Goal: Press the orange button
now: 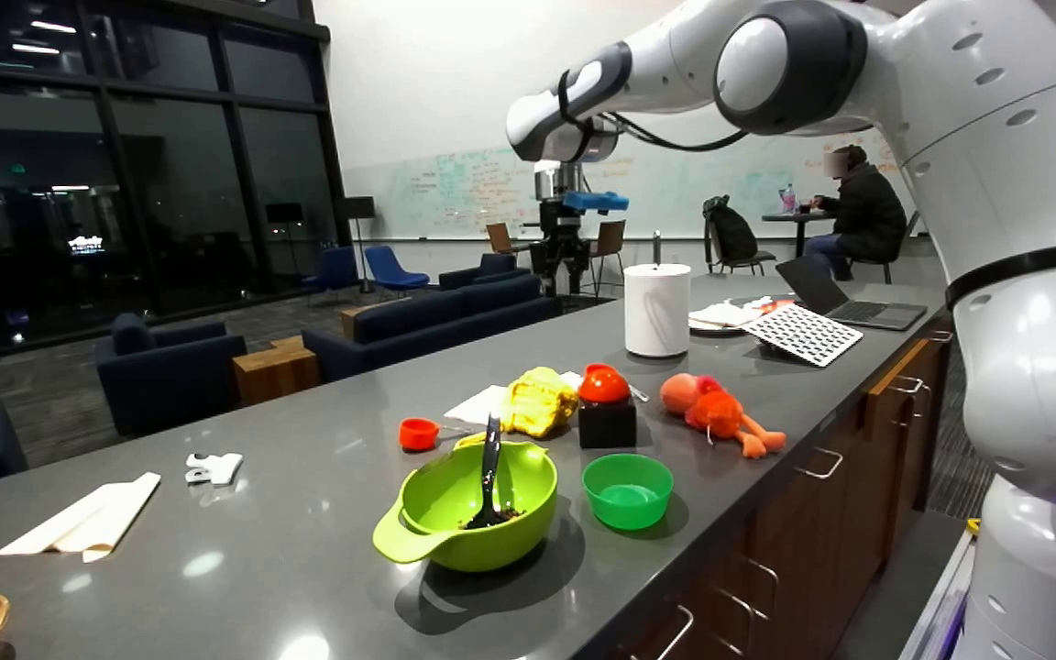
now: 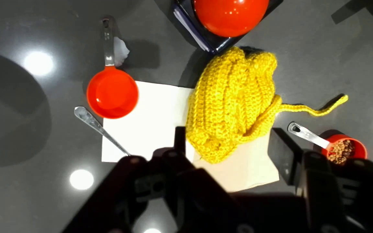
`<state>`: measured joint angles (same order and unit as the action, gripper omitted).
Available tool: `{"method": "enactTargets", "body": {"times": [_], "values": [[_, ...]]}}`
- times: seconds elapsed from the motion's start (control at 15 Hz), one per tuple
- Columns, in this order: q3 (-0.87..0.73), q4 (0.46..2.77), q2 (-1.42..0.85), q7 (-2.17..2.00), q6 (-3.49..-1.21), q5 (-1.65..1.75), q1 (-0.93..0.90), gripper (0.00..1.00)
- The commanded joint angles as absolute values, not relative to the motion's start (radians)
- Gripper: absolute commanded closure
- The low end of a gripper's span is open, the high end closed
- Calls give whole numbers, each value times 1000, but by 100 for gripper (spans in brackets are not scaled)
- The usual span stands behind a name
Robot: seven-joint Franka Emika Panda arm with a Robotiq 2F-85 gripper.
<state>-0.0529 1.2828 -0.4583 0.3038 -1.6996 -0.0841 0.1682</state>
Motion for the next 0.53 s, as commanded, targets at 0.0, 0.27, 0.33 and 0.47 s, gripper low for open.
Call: {"method": "enactTargets", "body": {"times": [0.0,0.27,0.33,0.47], "values": [[-36,1284,-492,214,-1712,-98,146,2],[-31,1290,-546,120,-1724,-102,128,28],[-34,1292,-558,99,-1731,-100,126,29],[-40,1289,-575,62,-1739,-95,126,42]]}}
